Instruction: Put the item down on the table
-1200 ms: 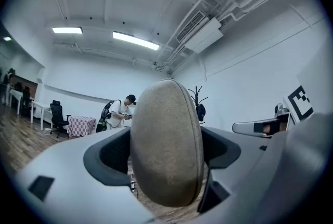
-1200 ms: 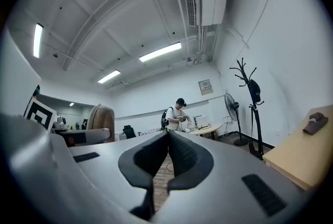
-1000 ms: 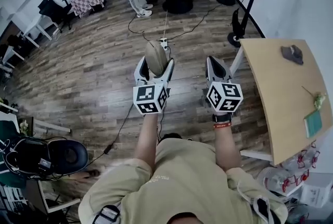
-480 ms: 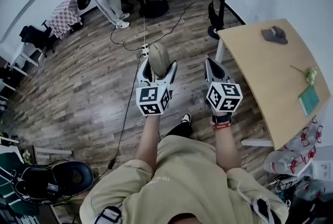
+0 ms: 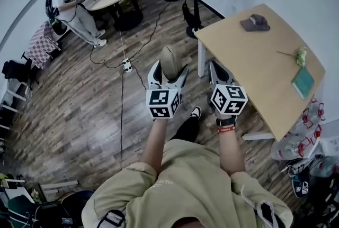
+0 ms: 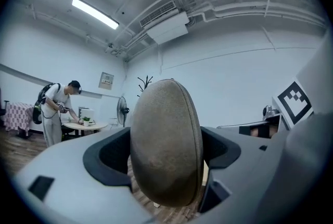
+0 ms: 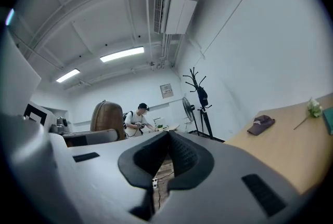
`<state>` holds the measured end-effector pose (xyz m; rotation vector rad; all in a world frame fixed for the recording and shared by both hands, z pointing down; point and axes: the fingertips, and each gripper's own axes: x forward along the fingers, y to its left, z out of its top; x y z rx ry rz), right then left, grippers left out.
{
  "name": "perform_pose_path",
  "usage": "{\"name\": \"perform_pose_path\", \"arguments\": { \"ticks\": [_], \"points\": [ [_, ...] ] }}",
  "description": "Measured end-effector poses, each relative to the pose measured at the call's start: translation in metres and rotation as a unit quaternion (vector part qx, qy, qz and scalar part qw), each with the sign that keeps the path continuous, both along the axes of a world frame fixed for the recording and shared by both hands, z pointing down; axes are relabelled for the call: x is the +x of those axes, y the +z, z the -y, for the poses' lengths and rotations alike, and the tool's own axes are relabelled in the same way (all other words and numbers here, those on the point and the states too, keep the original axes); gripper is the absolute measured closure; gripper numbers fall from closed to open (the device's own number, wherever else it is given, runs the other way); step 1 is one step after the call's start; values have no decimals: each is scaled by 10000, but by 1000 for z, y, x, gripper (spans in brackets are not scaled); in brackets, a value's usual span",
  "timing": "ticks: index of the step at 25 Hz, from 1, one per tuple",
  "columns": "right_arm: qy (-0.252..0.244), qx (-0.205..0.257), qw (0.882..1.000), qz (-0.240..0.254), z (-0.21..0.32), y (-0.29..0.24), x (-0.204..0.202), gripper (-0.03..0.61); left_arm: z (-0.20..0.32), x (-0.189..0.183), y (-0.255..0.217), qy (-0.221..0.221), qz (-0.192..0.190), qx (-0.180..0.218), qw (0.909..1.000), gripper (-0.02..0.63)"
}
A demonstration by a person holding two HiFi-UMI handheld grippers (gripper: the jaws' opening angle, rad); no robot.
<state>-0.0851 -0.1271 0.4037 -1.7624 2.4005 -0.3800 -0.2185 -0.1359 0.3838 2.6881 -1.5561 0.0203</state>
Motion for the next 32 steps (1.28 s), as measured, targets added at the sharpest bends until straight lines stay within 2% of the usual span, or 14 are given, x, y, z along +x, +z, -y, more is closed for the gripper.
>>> {"name": "perform_pose_path", "arguments": {
  "ticks": [6, 11, 20, 28, 32],
  "points": [
    [568, -111, 9983, 36, 23, 3, 67, 563, 41, 78, 5, 687, 21, -127, 9976, 228],
    [1242, -209, 9920, 54, 44, 12, 137, 561, 83, 158, 10, 1399, 3, -165, 9900, 227],
    [2307, -403, 9717, 314, 79, 25, 284, 563, 141, 325, 23, 2552, 169, -347, 9661, 227],
    [3019, -602, 9496, 587, 113, 39, 387, 563, 186, 445, 39, 3281, 330, -606, 9421, 228],
    [3261, -722, 9399, 705, 128, 51, 426, 563, 210, 488, 60, 3452, 581, -836, 9330, 227]
  ]
}}
